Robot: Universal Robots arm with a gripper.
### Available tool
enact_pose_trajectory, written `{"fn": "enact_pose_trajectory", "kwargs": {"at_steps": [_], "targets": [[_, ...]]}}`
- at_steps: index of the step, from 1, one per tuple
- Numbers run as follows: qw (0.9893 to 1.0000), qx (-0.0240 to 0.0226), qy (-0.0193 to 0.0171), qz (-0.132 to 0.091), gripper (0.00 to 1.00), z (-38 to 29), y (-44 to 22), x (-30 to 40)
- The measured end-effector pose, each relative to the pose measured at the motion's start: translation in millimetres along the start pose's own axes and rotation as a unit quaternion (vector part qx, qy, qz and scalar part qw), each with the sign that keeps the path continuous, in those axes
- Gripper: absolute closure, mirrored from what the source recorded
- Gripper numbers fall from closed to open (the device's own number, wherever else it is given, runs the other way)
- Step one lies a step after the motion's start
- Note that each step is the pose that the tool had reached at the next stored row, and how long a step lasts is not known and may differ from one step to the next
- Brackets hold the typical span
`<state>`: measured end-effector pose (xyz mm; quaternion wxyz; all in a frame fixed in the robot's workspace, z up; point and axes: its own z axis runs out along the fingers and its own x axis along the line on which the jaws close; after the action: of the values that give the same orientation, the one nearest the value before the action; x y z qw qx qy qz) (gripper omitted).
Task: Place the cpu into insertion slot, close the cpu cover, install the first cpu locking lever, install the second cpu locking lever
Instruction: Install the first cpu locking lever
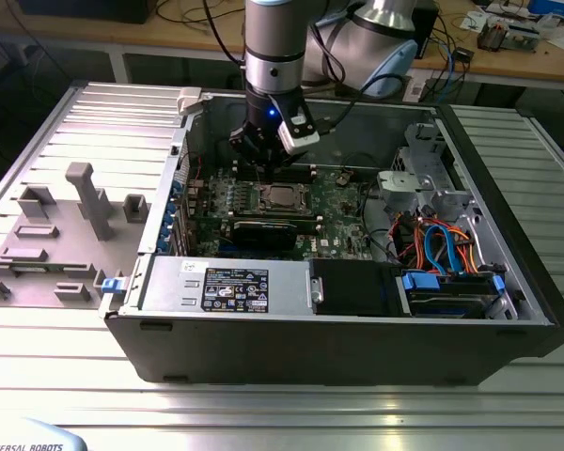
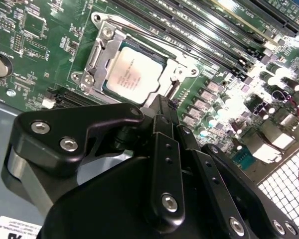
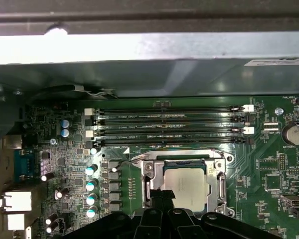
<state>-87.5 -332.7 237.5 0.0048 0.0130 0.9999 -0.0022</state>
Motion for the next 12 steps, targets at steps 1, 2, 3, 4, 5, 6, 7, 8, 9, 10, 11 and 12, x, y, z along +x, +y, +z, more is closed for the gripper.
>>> {"fn": "enact_pose_trajectory", "kwargs": {"at_steps": [1, 2, 3, 4, 5, 6, 7, 8, 9, 10, 11, 12], "targets": [[1.0000, 0.0000, 0.0000, 0.000, 0.89, 0.0, -0.1, 1.8], [1.0000, 0.0000, 0.0000, 0.000, 0.89, -0.1, -0.1, 3.8], [1.0000, 0.0000, 0.0000, 0.000, 0.89, -0.1, -0.2, 7.0], [1.0000, 0.0000, 0.0000, 0.000, 0.89, -0.1, -0.3, 8.8], [1.0000, 0.0000, 0.0000, -0.001, 0.89, -0.1, -0.3, 11.0], [1.0000, 0.0000, 0.0000, -0.001, 0.89, -0.1, -0.4, 13.6], [1.0000, -0.0001, 0.0000, -0.001, 0.89, -0.2, -0.4, 15.8], [1.0000, 0.0000, 0.0000, -0.002, 0.89, -0.5, -0.5, 18.1], [1.0000, 0.0000, 0.0000, -0.002, 0.89, -1.1, -0.5, 19.2], [1.0000, -0.0001, 0.0000, -0.003, 0.89, -2.2, -0.6, 20.8], [1.0000, -0.0001, -0.0001, -0.003, 0.89, -2.2, -0.5, 21.3], [1.0000, -0.0001, -0.0001, -0.003, 0.89, -2.2, -0.5, 21.5]]}}
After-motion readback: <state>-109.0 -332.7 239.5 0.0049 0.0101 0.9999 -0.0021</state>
